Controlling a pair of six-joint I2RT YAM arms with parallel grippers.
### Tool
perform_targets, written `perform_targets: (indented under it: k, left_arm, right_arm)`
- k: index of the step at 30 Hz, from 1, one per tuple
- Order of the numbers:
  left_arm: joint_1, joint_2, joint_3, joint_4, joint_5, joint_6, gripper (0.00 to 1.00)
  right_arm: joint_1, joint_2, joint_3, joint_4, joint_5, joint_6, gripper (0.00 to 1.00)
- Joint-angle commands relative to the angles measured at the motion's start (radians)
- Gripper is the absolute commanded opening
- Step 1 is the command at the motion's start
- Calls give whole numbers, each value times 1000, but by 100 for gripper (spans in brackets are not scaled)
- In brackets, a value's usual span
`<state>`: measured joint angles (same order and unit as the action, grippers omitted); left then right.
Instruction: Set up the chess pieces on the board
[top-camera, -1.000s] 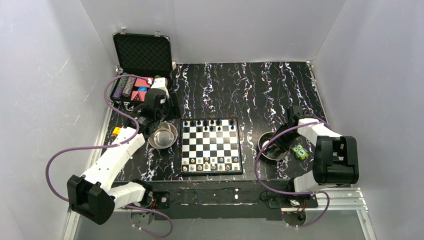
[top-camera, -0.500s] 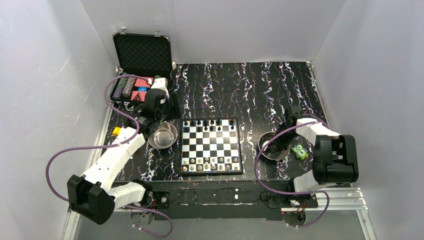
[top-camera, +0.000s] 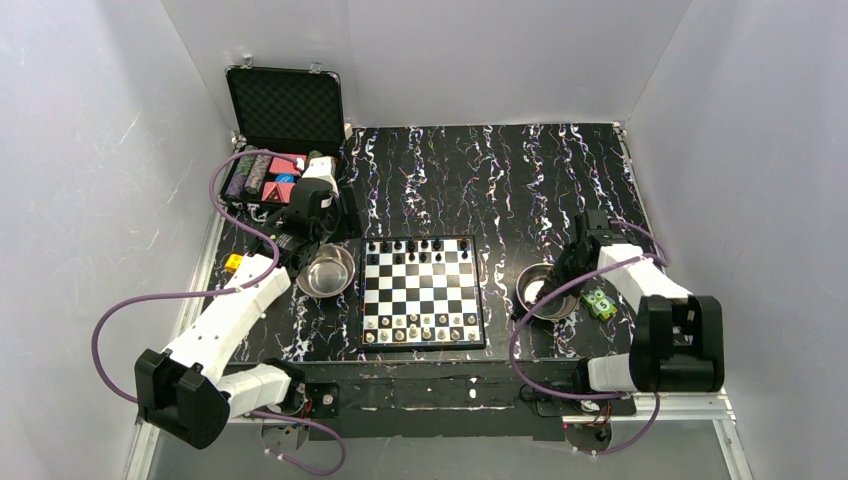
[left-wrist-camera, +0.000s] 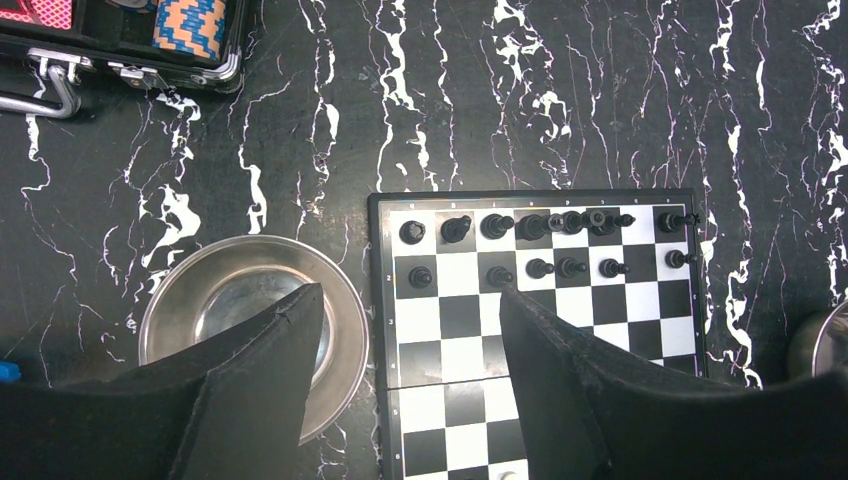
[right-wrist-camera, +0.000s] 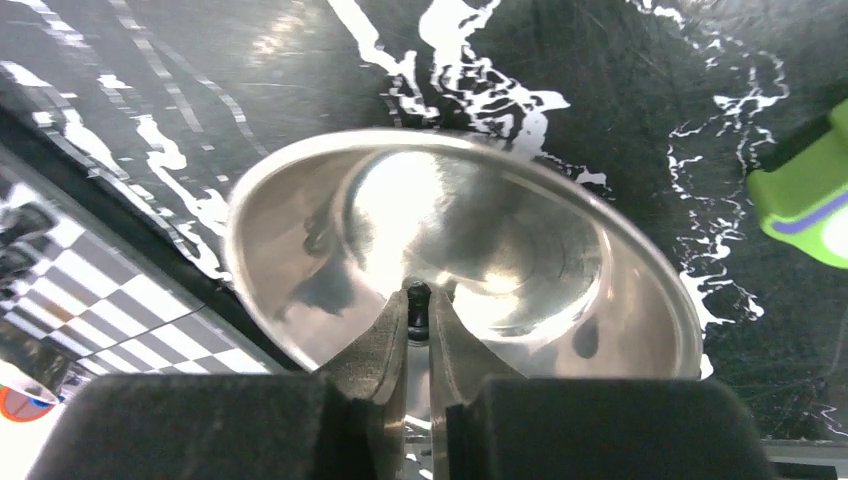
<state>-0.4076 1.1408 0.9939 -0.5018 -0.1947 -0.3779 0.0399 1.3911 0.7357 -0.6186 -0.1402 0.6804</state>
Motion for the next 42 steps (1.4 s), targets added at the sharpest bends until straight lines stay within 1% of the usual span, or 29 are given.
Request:
perform_targets:
  k: [1, 7, 10, 13, 18, 21, 25, 28, 31, 32, 35, 39, 40, 42]
  left_arm:
    - [6, -8, 26, -12, 19, 3, 65]
    - [6, -3, 50, -20, 60, -3, 67]
    - [6, -5, 67, -22, 98, -3, 68]
    - [5, -5, 84, -21, 135, 0, 69]
    - [6, 4, 99, -20, 168, -1, 70]
    - [6, 4, 98, -20, 177, -5, 70]
    - [6, -5, 91, -22, 176, -11, 70]
    - [7, -17, 84, -28, 171, -10, 70]
    - [7, -34, 72, -33, 164, -11, 70]
    - [7, -41, 66, -36, 161, -12, 70]
    - [7, -59, 45, -38, 158, -17, 70]
    - [7, -78, 25, -40, 155, -22, 70]
    - [8, -80, 21, -39, 154, -25, 70]
    - [9, -86, 16, -40, 154, -28, 70]
  right_arm:
    - [3, -137, 3, 33, 41, 0, 6]
    - [3, -269, 0, 60, 12, -46, 1]
    - [2, -346, -23, 130, -55, -95, 1]
    - [3, -421, -51, 215, -157, -126, 1]
    - [36, -466, -59, 309, -255, -178, 1]
    - [107, -504, -83, 391, -255, -199, 1]
    - [291, -545, -140, 533, -179, -274, 1]
    - [398, -563, -221, 717, -143, -322, 1]
    - [459, -562, -318, 920, -124, -359, 1]
    - [472, -557, -355, 1018, -122, -380, 1]
    - [524, -524, -452, 1210, -127, -493, 1]
    - [599, -410, -449, 1255, -173, -594, 1]
    - [614, -375, -451, 1288, -190, -603, 1]
    - [649, -307, -474, 1413, -182, -611, 1]
